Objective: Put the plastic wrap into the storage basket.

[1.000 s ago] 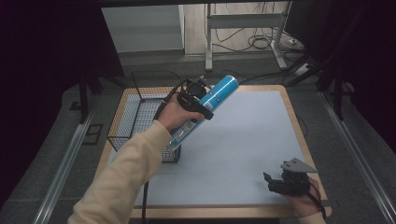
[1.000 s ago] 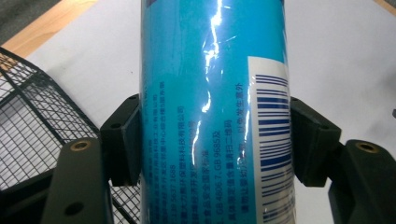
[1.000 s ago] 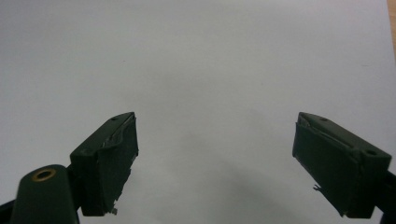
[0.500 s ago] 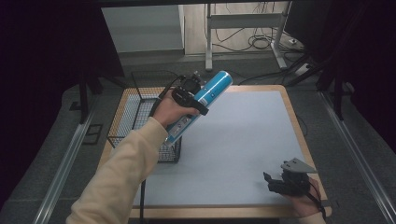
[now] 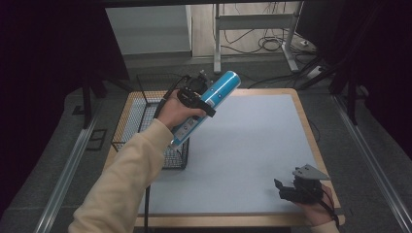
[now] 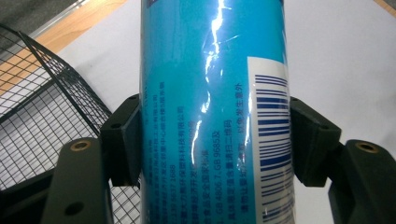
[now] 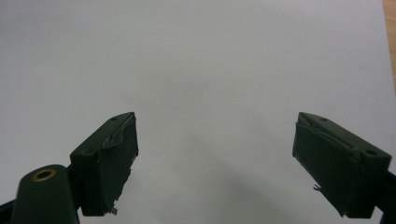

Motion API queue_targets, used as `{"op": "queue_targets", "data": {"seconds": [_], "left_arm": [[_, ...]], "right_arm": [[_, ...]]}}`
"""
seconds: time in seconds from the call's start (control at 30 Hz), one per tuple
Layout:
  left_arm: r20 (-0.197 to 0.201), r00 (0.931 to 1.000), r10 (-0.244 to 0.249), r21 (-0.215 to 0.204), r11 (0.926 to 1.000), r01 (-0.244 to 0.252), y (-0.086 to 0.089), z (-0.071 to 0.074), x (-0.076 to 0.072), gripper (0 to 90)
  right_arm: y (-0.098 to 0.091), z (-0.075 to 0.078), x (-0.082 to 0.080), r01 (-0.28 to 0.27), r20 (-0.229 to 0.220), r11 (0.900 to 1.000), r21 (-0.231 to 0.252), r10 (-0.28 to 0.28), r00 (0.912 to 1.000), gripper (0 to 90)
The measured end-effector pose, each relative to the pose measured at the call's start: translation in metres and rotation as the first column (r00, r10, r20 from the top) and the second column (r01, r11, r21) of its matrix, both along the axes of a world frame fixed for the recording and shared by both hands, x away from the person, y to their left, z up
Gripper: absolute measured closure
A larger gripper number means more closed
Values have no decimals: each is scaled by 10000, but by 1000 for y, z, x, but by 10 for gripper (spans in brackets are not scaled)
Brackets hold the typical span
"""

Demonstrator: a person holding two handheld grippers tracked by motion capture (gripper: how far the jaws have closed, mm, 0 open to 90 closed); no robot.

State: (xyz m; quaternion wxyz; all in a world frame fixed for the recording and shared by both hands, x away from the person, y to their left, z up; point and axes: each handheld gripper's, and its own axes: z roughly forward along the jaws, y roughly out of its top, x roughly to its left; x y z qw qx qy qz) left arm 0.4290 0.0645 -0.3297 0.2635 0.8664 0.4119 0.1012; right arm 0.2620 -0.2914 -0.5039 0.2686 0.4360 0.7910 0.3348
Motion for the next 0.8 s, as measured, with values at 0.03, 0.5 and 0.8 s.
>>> {"op": "queue_targets", "data": {"seconds": [0.03,0.5,0.8], "left_arm": [[-2,10000,18,-17,10000,-18,0,1,0,315],[269,9991,321,36,9995,-322,7,16,13,315],[333,9981,525,161,9985,-531,17,17,26,315]], "right_arm": [[0,0,0,-6,4,10000,-8,6,10000,145],[-1,1,0,8,10,10000,49,-8,10000,145],[1,0,0,-29,4,10000,-32,29,10000,145]]}}
